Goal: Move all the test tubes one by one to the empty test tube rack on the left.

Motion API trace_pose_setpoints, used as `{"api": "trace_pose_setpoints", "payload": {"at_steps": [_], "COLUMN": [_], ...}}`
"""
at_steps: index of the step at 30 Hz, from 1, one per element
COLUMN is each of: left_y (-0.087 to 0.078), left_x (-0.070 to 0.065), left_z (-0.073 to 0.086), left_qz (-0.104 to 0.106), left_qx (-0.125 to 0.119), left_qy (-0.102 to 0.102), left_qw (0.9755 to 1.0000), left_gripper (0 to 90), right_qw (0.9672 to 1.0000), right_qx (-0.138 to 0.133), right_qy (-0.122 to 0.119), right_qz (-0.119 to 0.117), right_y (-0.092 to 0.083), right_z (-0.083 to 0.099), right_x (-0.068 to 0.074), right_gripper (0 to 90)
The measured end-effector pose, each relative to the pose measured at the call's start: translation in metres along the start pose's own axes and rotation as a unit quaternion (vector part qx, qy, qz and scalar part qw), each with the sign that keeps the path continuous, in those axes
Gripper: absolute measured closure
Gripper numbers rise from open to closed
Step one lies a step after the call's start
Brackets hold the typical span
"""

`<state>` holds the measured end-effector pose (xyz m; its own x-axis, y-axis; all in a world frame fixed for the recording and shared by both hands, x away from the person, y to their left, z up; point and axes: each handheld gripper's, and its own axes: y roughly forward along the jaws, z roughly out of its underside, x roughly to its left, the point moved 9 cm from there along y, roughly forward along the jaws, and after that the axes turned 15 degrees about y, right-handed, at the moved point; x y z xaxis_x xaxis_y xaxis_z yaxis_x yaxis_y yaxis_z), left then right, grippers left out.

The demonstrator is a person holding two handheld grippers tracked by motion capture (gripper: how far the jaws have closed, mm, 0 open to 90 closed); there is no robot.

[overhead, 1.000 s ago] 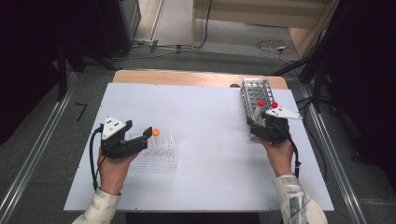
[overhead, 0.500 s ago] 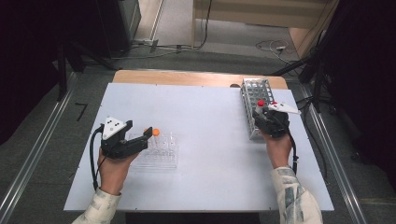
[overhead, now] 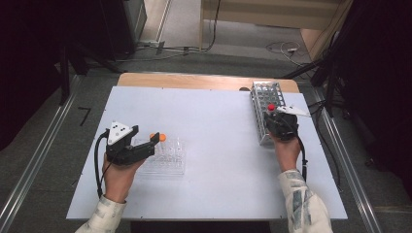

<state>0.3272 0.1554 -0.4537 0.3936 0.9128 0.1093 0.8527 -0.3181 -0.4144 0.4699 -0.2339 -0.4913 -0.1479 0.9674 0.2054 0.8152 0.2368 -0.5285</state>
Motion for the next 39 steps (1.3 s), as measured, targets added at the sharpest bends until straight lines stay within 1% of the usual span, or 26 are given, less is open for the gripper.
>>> {"api": "trace_pose_setpoints", "payload": {"at_steps": [2, 3, 5, 9, 15, 18, 21, 24, 30, 33, 35, 39], "left_y": [0.000, 0.000, 0.000, -0.001, -0.003, -0.004, -0.005, -0.006, -0.012, -0.014, -0.015, -0.015], "left_x": [0.000, 0.000, 0.000, 0.001, 0.001, 0.001, 0.000, -0.002, -0.006, -0.010, -0.013, -0.022], "left_z": [0.000, 0.000, 0.000, -0.001, -0.002, -0.004, -0.005, -0.008, -0.015, -0.018, -0.019, -0.022], "left_qz": [0.000, 0.000, 0.000, -0.002, -0.002, -0.003, -0.001, 0.001, 0.004, 0.012, 0.015, 0.027], "left_qx": [0.000, 0.000, -0.001, -0.001, -0.004, -0.008, -0.007, -0.013, -0.026, -0.028, -0.030, -0.033], "left_qy": [0.000, 0.000, 0.000, -0.002, -0.001, -0.003, 0.000, 0.000, 0.003, 0.006, 0.009, 0.017], "left_qw": [1.0000, 1.0000, 1.0000, 1.0000, 1.0000, 1.0000, 1.0000, 0.9999, 0.9997, 0.9995, 0.9994, 0.9990], "left_gripper": [23.7, 23.7, 23.7, 23.7, 23.0, 23.0, 23.0, 23.0, 23.1, 23.1, 23.1, 23.3], "right_qw": [1.0000, 1.0000, 1.0000, 0.9997, 0.9990, 0.9985, 0.9984, 0.9977, 0.9945, 0.9920, 0.9897, 0.9846], "right_qx": [0.005, 0.004, -0.001, -0.015, -0.037, -0.044, -0.036, -0.032, -0.023, -0.013, -0.002, 0.015], "right_qy": [0.002, -0.001, -0.003, -0.018, -0.026, -0.029, -0.035, -0.045, -0.067, -0.076, -0.080, -0.096], "right_qz": [-0.003, -0.002, -0.003, -0.003, -0.007, -0.017, -0.028, -0.039, -0.077, -0.100, -0.119, -0.146], "right_y": [-0.001, -0.002, -0.006, -0.017, -0.037, -0.047, -0.053, -0.058, -0.067, -0.071, -0.074, -0.078], "right_z": [-0.001, -0.003, -0.008, -0.022, -0.041, -0.045, -0.042, -0.038, -0.027, -0.019, -0.011, 0.006], "right_x": [0.001, 0.002, 0.004, 0.008, 0.014, 0.018, 0.024, 0.033, 0.061, 0.077, 0.087, 0.108], "right_gripper": [71.1, 71.2, 71.5, 71.8, 72.0, 72.0, 72.0, 72.0, 72.0, 72.0, 72.0, 72.0]}}
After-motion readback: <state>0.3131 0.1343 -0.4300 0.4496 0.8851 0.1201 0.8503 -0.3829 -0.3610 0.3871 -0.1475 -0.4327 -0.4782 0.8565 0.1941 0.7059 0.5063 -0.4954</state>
